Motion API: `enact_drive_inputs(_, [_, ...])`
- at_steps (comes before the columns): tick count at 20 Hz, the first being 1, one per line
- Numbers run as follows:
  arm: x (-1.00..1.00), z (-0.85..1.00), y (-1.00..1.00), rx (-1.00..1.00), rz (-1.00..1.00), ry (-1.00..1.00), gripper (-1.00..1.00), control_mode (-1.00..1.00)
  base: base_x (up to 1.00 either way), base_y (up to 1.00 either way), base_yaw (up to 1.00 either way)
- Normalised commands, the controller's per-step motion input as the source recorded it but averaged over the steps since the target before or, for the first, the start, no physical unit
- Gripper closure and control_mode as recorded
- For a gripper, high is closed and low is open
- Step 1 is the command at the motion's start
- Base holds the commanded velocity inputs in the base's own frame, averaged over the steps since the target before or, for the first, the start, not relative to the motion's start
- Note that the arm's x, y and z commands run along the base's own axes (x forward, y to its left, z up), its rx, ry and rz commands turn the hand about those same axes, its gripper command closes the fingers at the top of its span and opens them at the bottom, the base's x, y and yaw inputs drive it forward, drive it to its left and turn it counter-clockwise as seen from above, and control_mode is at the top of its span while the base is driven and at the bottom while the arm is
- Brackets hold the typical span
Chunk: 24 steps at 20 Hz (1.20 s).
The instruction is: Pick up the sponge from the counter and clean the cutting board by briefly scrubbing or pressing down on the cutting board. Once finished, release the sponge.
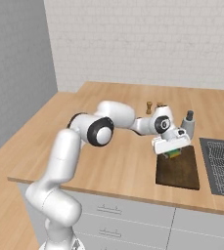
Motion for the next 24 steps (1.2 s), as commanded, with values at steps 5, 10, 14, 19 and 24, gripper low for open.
enact_drive_inputs(5, [0.77, -0.47, 0.32, -0.04, -0.02, 0.0, 1.0, -1.0, 0.0, 0.0, 0.0])
enact_drive_inputs(10, [0.69, -0.48, 0.6, -0.08, -0.03, 0.0, 1.0, -1.0, 0.0, 0.0, 0.0])
enact_drive_inputs(14, [0.09, -0.46, 0.33, -0.11, -0.05, 0.0, 1.0, -1.0, 0.0, 0.0, 0.0])
enact_drive_inputs(19, [-0.39, -0.41, 0.03, -0.05, -0.05, 0.06, 1.0, -1.0, 0.0, 0.0, 0.0])
enact_drive_inputs(24, [-0.71, -0.36, -0.01, -0.01, 0.0, 0.16, 1.0, -1.0, 0.0, 0.0, 0.0])
